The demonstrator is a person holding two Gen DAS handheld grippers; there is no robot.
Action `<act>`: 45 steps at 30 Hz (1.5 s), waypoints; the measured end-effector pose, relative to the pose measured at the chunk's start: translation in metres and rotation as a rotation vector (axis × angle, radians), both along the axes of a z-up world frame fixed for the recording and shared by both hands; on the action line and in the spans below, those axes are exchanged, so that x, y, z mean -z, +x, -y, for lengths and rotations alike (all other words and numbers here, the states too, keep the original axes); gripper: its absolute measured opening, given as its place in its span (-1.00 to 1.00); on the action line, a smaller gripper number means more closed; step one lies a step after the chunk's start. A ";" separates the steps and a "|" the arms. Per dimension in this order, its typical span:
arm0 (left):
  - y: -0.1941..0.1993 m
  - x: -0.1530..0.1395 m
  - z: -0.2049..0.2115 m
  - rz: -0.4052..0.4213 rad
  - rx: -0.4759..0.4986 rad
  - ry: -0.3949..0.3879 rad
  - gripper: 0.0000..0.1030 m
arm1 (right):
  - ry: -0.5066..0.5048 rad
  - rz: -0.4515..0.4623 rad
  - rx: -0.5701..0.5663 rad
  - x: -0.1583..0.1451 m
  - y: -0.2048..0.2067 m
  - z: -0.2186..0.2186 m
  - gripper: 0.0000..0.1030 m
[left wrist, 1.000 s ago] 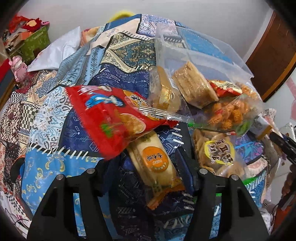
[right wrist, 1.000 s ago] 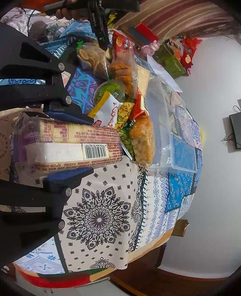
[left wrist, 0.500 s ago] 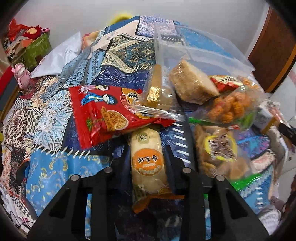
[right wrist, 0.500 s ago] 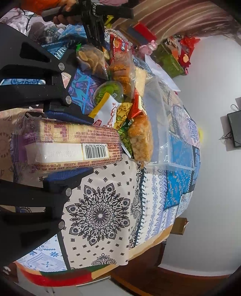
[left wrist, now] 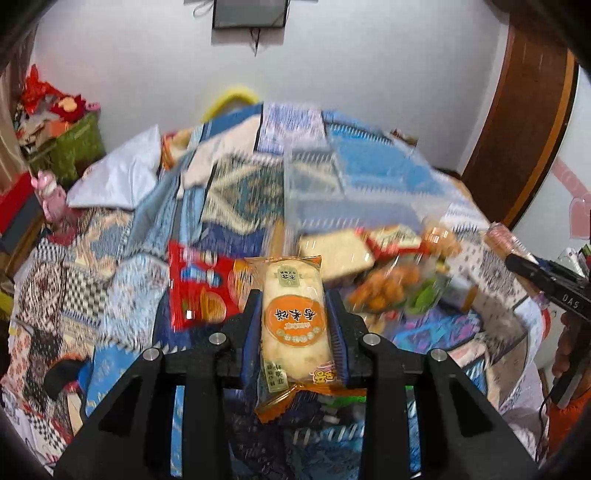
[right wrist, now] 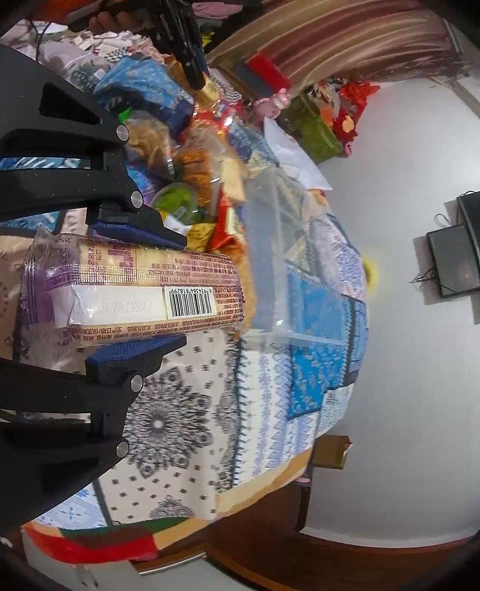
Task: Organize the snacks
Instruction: 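Carry both snacks into the clear box and open both tools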
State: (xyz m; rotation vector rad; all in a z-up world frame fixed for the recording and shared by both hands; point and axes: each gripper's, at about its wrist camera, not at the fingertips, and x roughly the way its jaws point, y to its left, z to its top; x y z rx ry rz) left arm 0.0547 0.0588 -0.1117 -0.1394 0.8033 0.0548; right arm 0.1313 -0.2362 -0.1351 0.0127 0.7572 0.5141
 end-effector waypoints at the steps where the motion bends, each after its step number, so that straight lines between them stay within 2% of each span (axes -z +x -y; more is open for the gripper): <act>1: 0.004 -0.004 0.000 0.013 0.000 -0.003 -0.35 | 0.004 0.009 0.000 -0.003 0.002 -0.001 -0.19; 10: 0.050 -0.030 -0.001 0.102 -0.004 -0.029 -0.35 | 0.035 0.112 -0.010 -0.038 0.029 -0.022 -0.19; 19: 0.110 -0.036 0.004 0.142 0.021 -0.039 -0.35 | 0.053 0.137 -0.015 -0.044 0.069 -0.048 -0.19; 28: 0.175 -0.014 0.007 0.098 0.028 -0.054 -0.35 | 0.044 0.093 0.008 -0.026 0.116 -0.064 -0.19; 35: 0.220 0.016 0.012 0.022 0.039 -0.048 -0.35 | 0.008 0.040 -0.001 -0.010 0.148 -0.079 -0.19; 45: 0.256 0.050 0.021 -0.077 0.054 -0.030 -0.35 | -0.082 -0.048 -0.039 0.021 0.174 -0.099 -0.19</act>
